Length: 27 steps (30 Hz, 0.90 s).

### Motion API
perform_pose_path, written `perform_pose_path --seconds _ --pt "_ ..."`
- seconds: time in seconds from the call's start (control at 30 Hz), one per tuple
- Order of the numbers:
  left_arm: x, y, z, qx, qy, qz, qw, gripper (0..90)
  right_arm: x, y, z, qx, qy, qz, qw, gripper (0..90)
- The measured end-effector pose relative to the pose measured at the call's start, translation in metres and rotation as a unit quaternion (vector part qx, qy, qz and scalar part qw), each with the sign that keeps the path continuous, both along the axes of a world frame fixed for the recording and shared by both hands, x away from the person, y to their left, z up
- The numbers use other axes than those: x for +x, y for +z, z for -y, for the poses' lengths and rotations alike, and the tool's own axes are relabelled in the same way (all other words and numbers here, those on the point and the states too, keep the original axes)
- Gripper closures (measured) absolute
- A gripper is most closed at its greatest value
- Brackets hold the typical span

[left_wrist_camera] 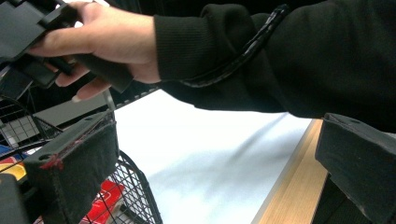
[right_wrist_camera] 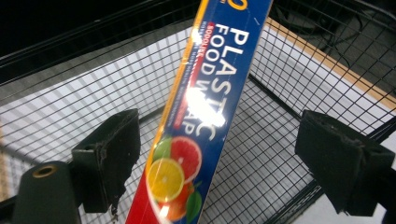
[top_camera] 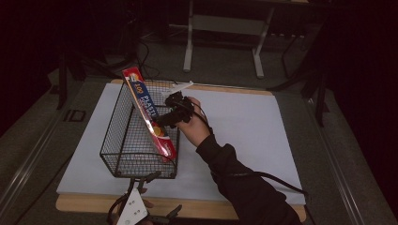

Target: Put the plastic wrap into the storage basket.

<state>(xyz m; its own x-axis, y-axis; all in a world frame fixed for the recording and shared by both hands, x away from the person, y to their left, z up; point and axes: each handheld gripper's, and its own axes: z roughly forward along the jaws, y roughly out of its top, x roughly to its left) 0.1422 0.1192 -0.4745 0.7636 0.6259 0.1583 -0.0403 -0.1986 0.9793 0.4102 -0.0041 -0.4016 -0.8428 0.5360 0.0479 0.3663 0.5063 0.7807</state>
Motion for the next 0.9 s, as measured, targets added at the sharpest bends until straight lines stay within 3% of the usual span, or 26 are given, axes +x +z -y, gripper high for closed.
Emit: perform_pose_path --seconds 0.4,0.5,0.73,0.9 --pt "0.001 0.000 0.001 0.001 0.002 -0.001 1.0000 0.1 -0.025 0.014 0.035 0.012 0.007 0.024 0.9996 13.8" --pt "0.001 -0.001 0.001 0.003 0.000 -0.002 1.0000 0.1 -0.031 0.014 0.052 0.018 0.002 0.026 0.9995 13.9" --pt "0.000 0.000 0.001 0.003 0.001 0.000 1.0000 0.1 -0.036 0.010 0.077 0.017 -0.006 0.035 0.9992 13.8" --pt "0.000 -0.001 0.002 0.006 0.000 -0.001 1.0000 0.1 -0.041 -0.003 0.103 0.015 -0.018 0.032 0.9992 13.9"
